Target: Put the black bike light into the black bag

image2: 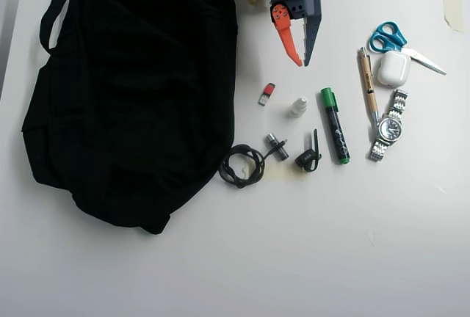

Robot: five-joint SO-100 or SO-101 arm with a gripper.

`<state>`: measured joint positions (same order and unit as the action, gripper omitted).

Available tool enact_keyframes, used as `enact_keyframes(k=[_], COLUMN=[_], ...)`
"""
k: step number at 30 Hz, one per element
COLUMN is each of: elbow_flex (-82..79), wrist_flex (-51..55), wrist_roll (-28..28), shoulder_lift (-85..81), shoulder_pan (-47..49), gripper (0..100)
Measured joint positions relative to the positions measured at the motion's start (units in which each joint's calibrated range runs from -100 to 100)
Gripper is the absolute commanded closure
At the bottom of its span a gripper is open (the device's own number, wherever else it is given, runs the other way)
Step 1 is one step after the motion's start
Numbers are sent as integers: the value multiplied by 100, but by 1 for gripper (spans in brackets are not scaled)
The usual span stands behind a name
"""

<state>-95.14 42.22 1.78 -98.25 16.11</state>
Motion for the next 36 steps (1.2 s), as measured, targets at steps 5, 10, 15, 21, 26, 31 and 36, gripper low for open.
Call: enact_keyframes(k=[5,10,15,21,26,31,36], elbow_flex=[9,77,111,239,674,828,930], wrist_flex=[0,0,0,170,528,554,520], wrist_roll=[20,20,20,63,161,161,161], shoulder_lift=[0,0,0,0,0,0,42], shoulder_pan=[22,29,37,37,37,37,139], gripper=[98,98,98,98,98,98,98])
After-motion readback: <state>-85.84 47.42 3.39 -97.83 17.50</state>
